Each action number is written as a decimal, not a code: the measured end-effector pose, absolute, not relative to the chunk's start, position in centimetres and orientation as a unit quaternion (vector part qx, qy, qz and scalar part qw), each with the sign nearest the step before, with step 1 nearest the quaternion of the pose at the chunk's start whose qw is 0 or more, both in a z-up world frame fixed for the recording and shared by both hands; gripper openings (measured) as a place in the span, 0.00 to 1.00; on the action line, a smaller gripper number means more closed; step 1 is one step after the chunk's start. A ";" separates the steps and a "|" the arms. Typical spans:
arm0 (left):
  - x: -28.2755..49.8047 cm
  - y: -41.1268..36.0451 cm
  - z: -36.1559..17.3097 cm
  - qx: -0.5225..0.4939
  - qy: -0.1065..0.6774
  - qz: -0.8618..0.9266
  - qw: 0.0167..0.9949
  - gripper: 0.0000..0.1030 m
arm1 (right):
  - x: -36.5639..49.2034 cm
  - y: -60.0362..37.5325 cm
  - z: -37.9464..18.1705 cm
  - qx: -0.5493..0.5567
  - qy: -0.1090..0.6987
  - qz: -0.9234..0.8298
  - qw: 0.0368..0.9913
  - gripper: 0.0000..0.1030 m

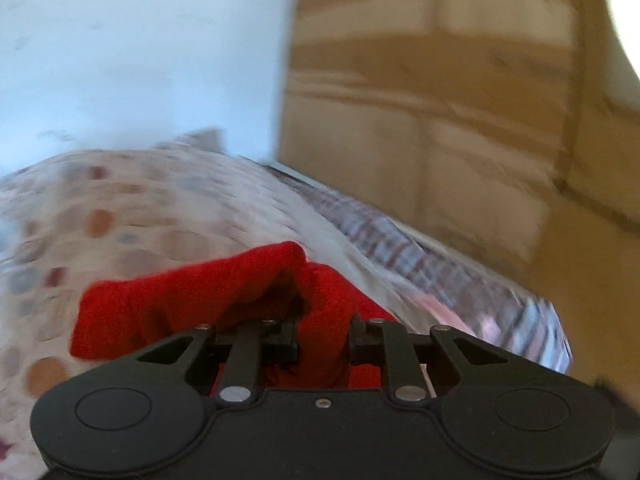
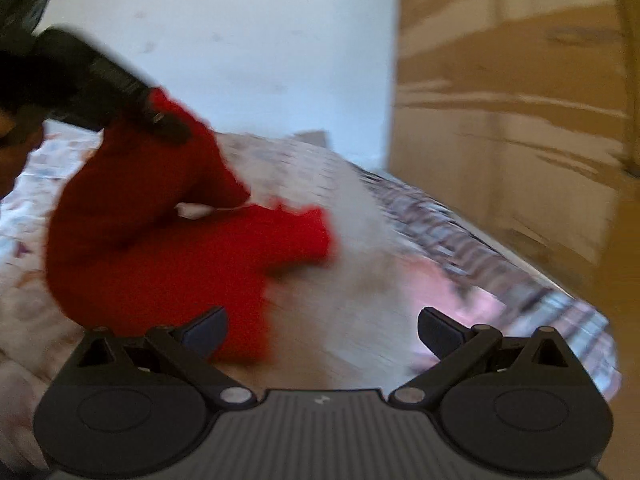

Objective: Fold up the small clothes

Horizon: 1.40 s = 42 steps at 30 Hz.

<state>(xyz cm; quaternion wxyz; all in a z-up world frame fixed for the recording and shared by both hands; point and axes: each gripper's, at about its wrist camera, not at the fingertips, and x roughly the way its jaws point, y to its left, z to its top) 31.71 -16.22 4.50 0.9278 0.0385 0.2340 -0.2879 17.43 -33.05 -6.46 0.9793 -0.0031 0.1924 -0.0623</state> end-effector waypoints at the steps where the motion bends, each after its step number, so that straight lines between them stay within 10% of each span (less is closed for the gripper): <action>1: 31.4 -17.4 3.8 0.063 0.245 -0.302 0.919 0.20 | 16.9 -34.0 -6.8 0.002 0.199 -0.077 0.977 1.00; 10: 29.3 -18.0 0.8 0.093 0.275 -0.311 0.905 0.33 | 15.2 -39.1 -8.2 0.052 0.220 -0.153 0.962 1.00; 17: 27.8 -14.8 1.8 -0.003 0.273 -0.353 0.895 0.76 | 16.1 -38.4 -7.1 0.059 0.201 -0.153 0.966 1.00; 22: 24.9 -13.6 2.2 -0.017 0.263 -0.368 0.892 0.89 | 17.0 -37.4 -6.2 0.040 0.196 -0.136 0.970 1.00; 42: 24.2 -0.1 0.3 -0.177 0.347 -0.055 0.919 0.98 | 27.0 -27.5 3.0 0.015 0.163 0.147 0.976 0.99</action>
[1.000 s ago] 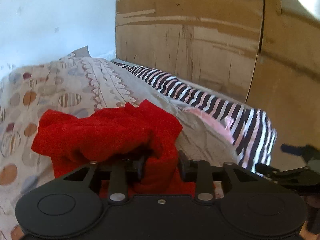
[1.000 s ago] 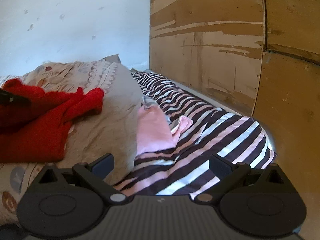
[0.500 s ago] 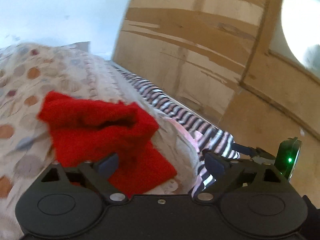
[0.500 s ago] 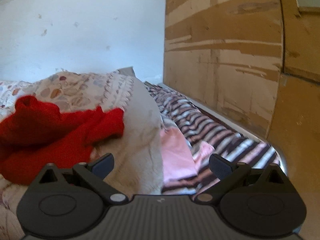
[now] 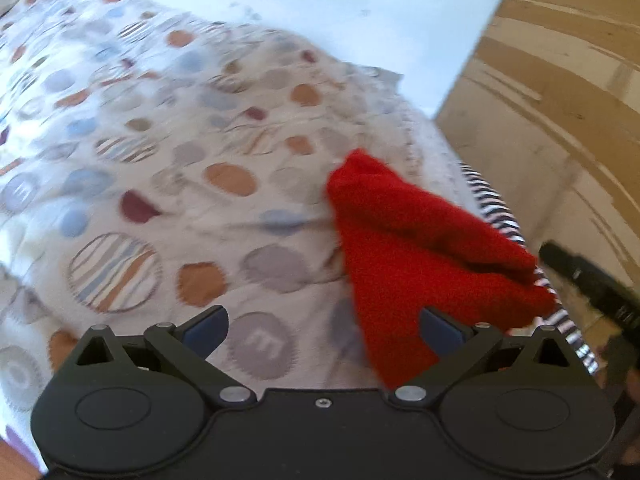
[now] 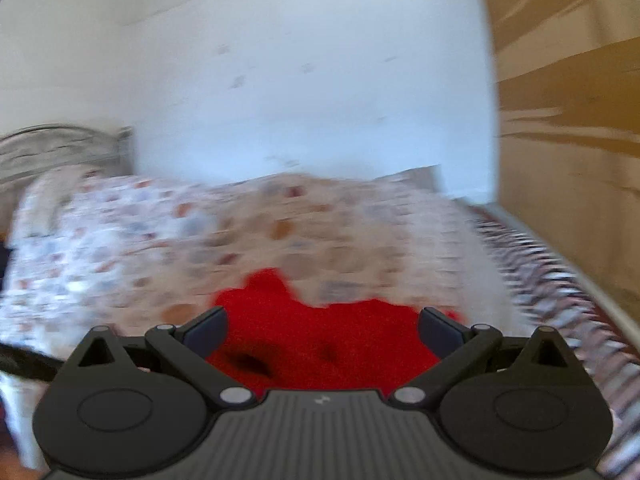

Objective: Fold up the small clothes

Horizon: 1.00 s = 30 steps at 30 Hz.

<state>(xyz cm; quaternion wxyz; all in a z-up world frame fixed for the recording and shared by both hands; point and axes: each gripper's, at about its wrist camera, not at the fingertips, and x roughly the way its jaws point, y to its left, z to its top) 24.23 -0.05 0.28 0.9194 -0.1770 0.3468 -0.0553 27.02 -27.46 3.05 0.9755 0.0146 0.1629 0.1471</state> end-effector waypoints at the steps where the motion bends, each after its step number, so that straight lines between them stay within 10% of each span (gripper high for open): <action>1: 24.3 0.2 0.2 -0.178 0.348 -0.050 0.919 0.98 | 27.7 -26.7 3.5 0.010 0.166 0.164 0.972 0.97; 7: 24.1 1.7 -0.5 -0.191 0.349 -0.038 0.917 0.98 | 31.0 -21.4 3.0 -0.078 0.201 0.218 0.952 0.74; 9: 24.2 1.7 -0.5 -0.192 0.346 -0.040 0.918 0.99 | 31.4 -20.5 2.2 -0.091 0.211 0.226 0.947 0.45; 12: 25.1 1.4 -0.5 -0.196 0.341 -0.051 0.918 0.99 | 31.4 -21.2 1.4 -0.066 0.215 0.221 0.949 0.26; 25: 31.3 -4.6 -0.7 -0.155 0.343 -0.139 0.916 0.99 | 29.6 -37.2 -2.5 0.247 0.182 0.039 0.951 0.01; 30: 31.9 -5.4 -2.0 -0.161 0.359 -0.147 0.907 0.99 | 29.1 -39.4 -5.0 0.283 0.207 0.034 0.936 0.07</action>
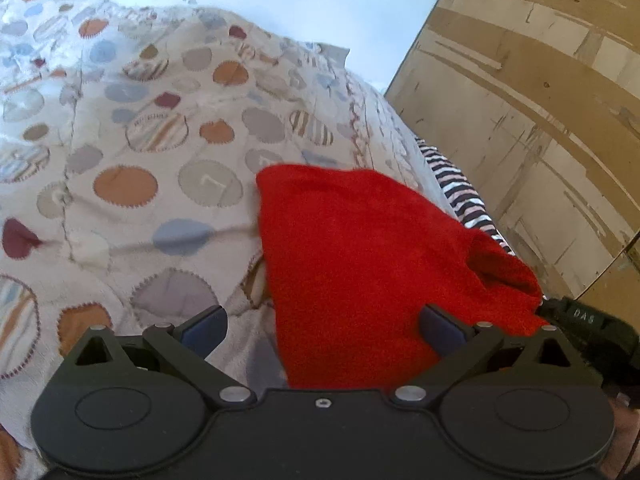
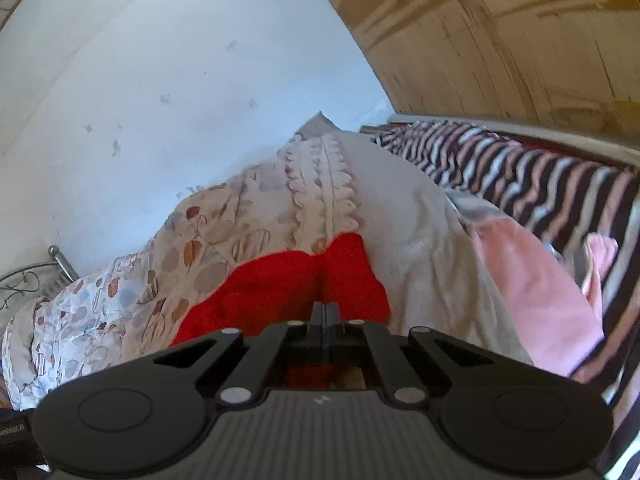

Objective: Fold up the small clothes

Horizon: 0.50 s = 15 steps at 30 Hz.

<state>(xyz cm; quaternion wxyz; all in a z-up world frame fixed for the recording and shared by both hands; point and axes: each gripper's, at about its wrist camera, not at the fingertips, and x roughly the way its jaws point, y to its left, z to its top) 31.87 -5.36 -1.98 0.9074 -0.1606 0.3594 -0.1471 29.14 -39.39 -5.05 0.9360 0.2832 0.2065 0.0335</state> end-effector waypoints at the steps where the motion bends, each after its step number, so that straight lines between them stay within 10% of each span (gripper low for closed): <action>1: 31.9 -5.2 -2.2 -0.166 0.362 -0.149 0.905 0.99 | 29.0 -39.7 -5.2 0.291 0.205 0.031 0.934 0.09; 5: 32.0 -5.1 -2.7 -0.169 0.370 -0.152 0.901 0.99 | 28.8 -40.8 -5.3 0.346 0.181 0.033 0.920 0.51; 9: 32.1 -5.4 -3.0 -0.165 0.377 -0.155 0.898 0.99 | 30.5 -41.2 -4.9 0.381 0.181 0.064 0.904 0.59; 13: 31.9 -5.7 -3.0 -0.160 0.378 -0.154 0.899 0.99 | 33.0 -39.6 -4.9 0.356 0.220 0.089 0.904 0.50; 15: 32.0 -5.9 -3.0 -0.155 0.382 -0.155 0.898 0.99 | 33.3 -38.8 -4.7 0.343 0.222 0.108 0.906 0.13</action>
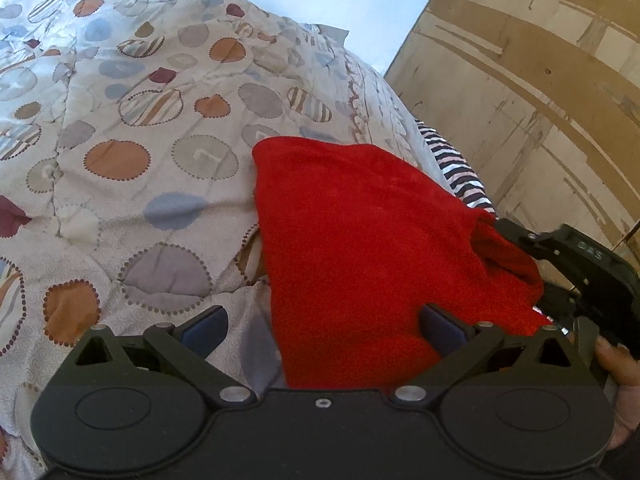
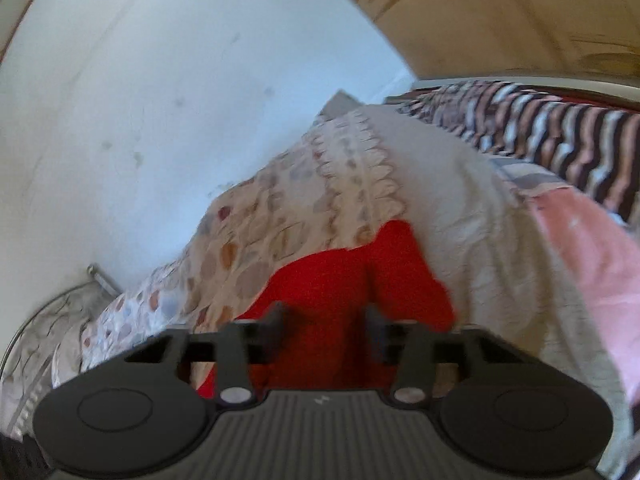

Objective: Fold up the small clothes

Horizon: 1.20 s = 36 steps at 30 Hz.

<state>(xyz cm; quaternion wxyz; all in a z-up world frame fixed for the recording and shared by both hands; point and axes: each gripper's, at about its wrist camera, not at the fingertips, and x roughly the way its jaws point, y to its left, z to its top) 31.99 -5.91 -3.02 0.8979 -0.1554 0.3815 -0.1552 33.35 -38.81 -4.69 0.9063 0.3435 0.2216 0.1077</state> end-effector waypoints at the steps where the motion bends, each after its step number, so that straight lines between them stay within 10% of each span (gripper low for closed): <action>1: 32.0 -6.1 -3.1 -0.153 0.384 -0.157 0.897 0.99 | 33.3 -38.6 -4.4 0.333 0.218 0.113 0.911 0.12; 19: 31.1 -9.7 -3.7 -0.121 0.407 -0.186 0.886 0.99 | 29.2 -39.1 -4.8 0.261 0.185 0.037 0.947 0.13; 24: 30.8 -9.6 -3.4 -0.116 0.405 -0.181 0.889 0.99 | 27.4 -38.5 -4.6 0.234 0.185 0.005 0.954 0.52; 36: 30.0 -9.0 -2.9 -0.123 0.399 -0.166 0.893 0.99 | 20.9 -35.4 -4.8 0.198 0.185 0.007 0.963 0.88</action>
